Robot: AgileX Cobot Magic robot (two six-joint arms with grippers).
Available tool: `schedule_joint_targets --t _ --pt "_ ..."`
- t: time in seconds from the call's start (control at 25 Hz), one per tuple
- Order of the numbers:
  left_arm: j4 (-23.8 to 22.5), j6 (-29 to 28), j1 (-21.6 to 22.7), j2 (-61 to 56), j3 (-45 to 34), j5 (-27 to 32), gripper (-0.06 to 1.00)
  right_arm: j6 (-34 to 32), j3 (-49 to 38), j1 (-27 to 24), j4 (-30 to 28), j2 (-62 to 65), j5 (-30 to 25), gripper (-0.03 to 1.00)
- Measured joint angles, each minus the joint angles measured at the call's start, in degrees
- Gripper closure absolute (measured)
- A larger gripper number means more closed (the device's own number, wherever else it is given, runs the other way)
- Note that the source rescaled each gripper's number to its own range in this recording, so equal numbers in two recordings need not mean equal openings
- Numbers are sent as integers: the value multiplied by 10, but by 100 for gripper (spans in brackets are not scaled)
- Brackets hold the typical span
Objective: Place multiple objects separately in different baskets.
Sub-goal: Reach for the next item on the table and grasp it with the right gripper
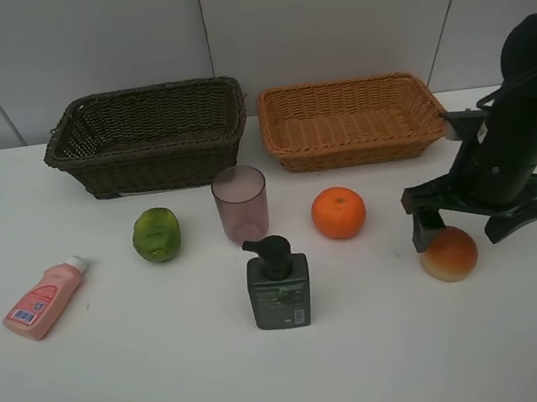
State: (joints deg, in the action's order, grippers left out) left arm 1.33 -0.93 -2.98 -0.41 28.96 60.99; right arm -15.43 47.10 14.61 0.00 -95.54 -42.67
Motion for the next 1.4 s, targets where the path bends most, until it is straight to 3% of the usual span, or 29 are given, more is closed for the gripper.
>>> schedule_joint_targets --t 0.64,1.4 --pt "0 0 0 0 0 0 -3 -42 -1 14 -5 -4 26 5" --pt "0 0 0 0 0 0 -3 -47 -1 20 -5 -61 42 5"
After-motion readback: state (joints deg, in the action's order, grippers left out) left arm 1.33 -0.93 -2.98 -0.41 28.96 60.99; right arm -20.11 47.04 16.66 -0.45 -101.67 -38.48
